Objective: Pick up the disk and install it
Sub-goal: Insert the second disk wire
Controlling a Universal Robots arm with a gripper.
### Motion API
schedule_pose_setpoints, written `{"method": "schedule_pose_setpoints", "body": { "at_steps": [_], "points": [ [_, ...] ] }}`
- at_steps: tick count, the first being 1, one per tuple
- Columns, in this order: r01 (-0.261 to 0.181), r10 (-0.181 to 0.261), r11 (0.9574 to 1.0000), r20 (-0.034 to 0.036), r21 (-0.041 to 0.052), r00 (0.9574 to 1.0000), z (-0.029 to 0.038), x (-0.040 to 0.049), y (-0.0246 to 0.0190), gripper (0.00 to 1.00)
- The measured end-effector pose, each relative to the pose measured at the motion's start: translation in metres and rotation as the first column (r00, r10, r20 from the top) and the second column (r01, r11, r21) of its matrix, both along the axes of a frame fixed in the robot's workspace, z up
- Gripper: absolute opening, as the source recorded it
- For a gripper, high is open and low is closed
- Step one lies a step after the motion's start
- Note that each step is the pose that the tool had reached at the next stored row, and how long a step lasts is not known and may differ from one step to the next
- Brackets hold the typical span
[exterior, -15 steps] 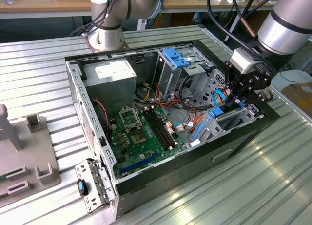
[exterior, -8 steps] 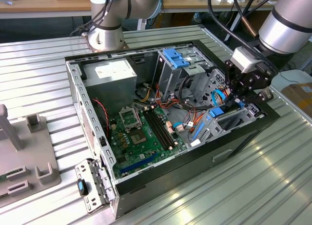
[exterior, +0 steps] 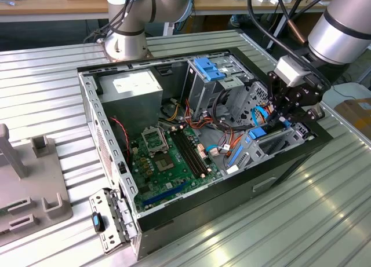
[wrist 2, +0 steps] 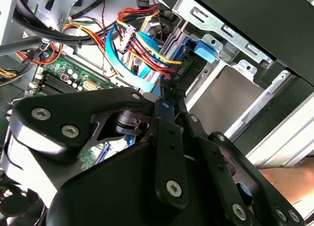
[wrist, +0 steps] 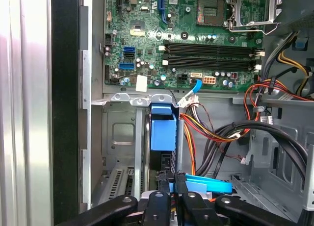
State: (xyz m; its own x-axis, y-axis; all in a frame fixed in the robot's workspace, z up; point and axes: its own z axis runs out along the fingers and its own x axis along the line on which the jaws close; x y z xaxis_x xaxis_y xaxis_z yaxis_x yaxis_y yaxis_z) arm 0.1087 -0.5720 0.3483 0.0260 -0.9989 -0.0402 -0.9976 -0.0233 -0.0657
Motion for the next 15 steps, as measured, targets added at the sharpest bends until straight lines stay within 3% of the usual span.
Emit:
{"method": "schedule_pose_setpoints", "body": {
  "at_steps": [15],
  "points": [
    [0.031,-0.031,0.9995,0.0,-0.0008,0.9995,-0.0009,0.0013,-0.0009,0.16]
  ]
}}
